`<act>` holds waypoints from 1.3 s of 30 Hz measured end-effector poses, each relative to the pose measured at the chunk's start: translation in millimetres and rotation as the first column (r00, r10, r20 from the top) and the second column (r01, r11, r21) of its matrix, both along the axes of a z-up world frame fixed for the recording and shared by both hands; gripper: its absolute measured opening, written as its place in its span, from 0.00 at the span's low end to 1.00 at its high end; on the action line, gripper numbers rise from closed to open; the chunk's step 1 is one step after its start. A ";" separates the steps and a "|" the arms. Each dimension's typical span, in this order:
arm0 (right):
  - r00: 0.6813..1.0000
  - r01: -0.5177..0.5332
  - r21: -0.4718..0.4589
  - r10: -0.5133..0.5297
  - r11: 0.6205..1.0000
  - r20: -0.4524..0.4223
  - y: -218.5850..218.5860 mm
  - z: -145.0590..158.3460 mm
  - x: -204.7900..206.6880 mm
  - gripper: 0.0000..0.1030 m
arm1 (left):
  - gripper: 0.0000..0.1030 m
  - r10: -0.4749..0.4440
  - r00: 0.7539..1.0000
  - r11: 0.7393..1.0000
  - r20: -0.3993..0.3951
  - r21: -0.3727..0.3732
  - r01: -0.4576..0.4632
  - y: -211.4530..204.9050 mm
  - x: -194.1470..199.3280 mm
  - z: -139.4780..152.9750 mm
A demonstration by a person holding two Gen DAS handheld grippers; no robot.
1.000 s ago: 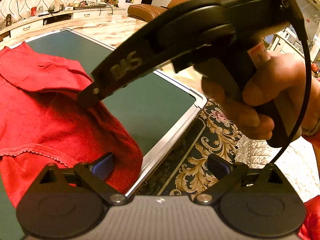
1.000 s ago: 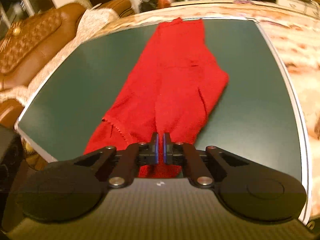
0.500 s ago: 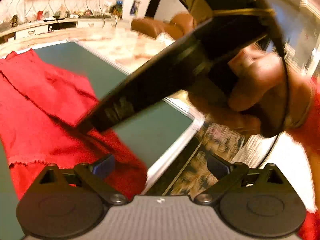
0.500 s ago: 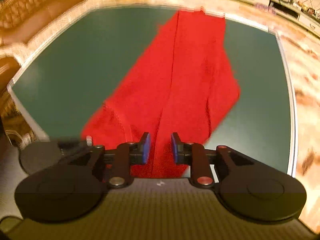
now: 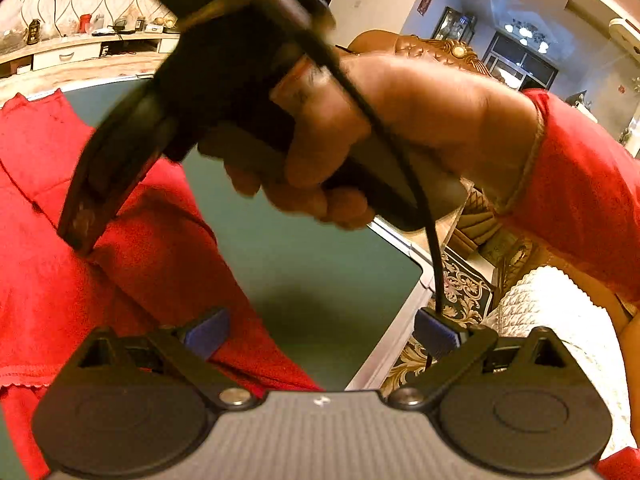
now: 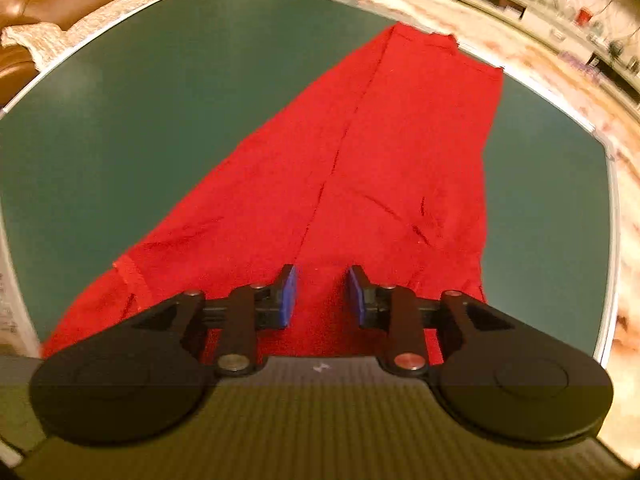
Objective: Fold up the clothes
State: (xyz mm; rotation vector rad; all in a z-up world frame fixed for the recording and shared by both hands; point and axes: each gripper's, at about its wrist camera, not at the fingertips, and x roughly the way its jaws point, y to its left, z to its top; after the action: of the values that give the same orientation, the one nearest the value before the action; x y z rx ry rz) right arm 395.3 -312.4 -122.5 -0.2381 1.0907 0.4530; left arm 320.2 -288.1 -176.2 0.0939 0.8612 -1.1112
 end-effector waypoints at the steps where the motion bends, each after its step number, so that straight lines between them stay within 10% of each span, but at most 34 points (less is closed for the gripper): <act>1: 1.000 0.005 0.044 -0.005 0.999 -0.010 -4.0 4.6 4.8 0.34 | 0.99 0.000 1.000 1.000 0.000 0.001 0.000 -0.2 0.0 -0.6; 12: 0.953 0.230 0.214 -0.265 0.949 0.148 10.9 8.2 164.7 0.34 | 0.99 0.028 0.997 0.998 -0.072 -0.048 -0.032 21.0 -12.8 -3.8; 20: 0.957 0.213 0.026 -0.214 0.977 0.195 47.3 -45.7 266.2 0.28 | 0.99 0.024 0.997 0.998 -0.071 -0.050 -0.028 18.5 -11.3 -8.0; 32: 0.939 0.276 0.204 -0.309 0.939 0.152 29.8 -37.3 305.7 0.27 | 1.00 0.032 0.997 0.998 -0.069 -0.058 -0.036 25.4 -24.7 -4.4; 39: 0.966 0.175 0.112 -0.193 0.978 0.174 45.7 -34.2 312.4 0.29 | 1.00 0.029 0.998 0.998 -0.060 -0.055 -0.032 20.9 -26.3 -5.3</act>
State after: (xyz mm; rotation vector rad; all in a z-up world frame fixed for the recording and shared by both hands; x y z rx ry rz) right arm 707.7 -266.7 -156.7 -0.0907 0.8977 0.3087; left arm 293.9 -267.2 -181.5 0.0009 0.8811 -1.1130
